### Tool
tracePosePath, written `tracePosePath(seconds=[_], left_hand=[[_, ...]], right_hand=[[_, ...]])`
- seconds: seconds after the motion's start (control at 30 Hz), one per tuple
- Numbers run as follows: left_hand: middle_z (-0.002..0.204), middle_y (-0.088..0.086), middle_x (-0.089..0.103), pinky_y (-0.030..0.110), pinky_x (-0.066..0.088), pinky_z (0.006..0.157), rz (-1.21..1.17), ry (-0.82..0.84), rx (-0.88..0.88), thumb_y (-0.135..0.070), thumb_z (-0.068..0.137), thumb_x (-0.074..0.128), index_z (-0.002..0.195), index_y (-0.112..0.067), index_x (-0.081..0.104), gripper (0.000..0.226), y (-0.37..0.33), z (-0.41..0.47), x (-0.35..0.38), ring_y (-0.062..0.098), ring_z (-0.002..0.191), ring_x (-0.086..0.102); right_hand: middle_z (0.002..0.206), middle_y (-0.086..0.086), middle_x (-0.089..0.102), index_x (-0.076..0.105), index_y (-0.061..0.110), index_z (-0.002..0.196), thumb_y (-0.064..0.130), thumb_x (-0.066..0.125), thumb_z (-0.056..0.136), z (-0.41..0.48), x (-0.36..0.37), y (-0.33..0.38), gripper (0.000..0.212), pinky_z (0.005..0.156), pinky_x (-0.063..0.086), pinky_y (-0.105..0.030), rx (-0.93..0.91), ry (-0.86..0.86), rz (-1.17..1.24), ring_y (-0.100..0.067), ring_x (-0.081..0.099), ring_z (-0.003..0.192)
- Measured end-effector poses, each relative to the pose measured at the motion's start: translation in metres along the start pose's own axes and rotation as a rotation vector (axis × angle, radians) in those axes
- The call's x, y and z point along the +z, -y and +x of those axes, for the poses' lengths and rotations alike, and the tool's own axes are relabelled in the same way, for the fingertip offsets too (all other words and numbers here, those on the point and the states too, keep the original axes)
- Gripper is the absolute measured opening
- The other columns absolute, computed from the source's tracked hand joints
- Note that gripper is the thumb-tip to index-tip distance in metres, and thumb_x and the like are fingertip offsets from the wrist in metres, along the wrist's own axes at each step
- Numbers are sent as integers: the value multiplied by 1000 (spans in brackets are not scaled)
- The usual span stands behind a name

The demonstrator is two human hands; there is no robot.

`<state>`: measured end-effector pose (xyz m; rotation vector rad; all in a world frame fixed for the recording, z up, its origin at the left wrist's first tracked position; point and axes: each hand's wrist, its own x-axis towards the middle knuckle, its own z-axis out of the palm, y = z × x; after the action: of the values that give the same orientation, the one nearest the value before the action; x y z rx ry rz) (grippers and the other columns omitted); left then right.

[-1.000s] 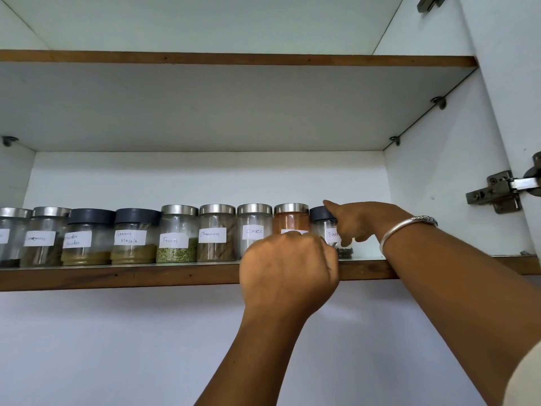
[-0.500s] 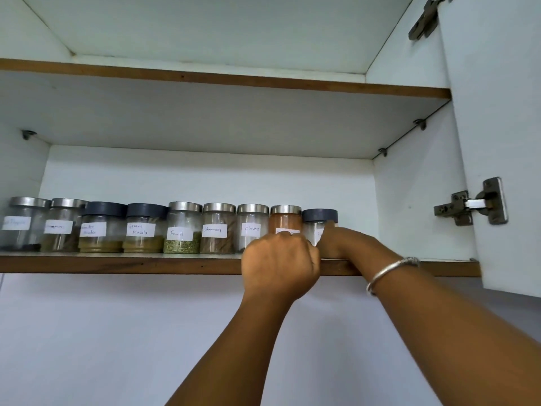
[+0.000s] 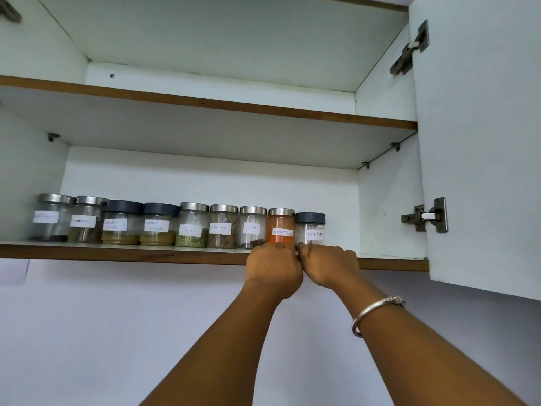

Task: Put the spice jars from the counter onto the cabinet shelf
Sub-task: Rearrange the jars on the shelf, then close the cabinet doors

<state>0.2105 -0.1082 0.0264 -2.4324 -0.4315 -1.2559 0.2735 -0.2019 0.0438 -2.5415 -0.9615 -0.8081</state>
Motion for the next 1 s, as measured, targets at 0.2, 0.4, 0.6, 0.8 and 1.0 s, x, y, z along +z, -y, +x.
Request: tracePosePath(seconds=[0.2, 0.4, 0.6, 0.8, 1.0], left_hand=[[121, 7, 57, 35, 45, 89, -22, 134, 4, -30, 86, 55, 124, -14, 46, 43, 8, -22, -29, 24, 111, 51], [144, 5, 39, 39, 45, 91, -204, 259, 10, -36, 84, 57, 142, -16, 25, 69, 39, -81, -48, 27, 122, 48], [146, 1, 34, 35, 46, 90, -211, 156, -85, -32, 84, 58, 142, -18, 26, 68, 119, -157, -69, 23, 125, 44], [134, 0, 45, 32, 48, 79, -174, 81, -194, -31, 84, 56, 136, -18, 35, 57, 200, -214, -119, 21, 113, 52], [130, 1, 49, 34, 48, 76, -83, -1, -357, -33, 86, 55, 131, -20, 39, 50, 264, -277, -187, 23, 107, 56]], right_hand=[[148, -6, 35, 28, 20, 142, 47, 44, 91, -33, 3, 19, 60, 108, 30, -48, -32, -22, -24, -31, 25, 138], [157, -13, 5, 1, 26, 149, 49, 60, 83, -68, 1, 57, 91, 108, 25, -53, -120, 79, -113, -38, 6, 143], [159, -6, 1, -2, 26, 149, 48, 57, 85, -118, 25, 144, 90, 110, 25, -51, -299, 85, 7, -33, 0, 145], [158, -6, 5, 2, 21, 149, 32, 55, 84, -158, 21, 253, 84, 108, 30, -48, -411, 54, 197, -31, 5, 145], [157, -8, 13, 10, 22, 148, 34, 56, 83, -197, -12, 342, 81, 104, 35, -48, -614, -7, 284, -31, 13, 142]])
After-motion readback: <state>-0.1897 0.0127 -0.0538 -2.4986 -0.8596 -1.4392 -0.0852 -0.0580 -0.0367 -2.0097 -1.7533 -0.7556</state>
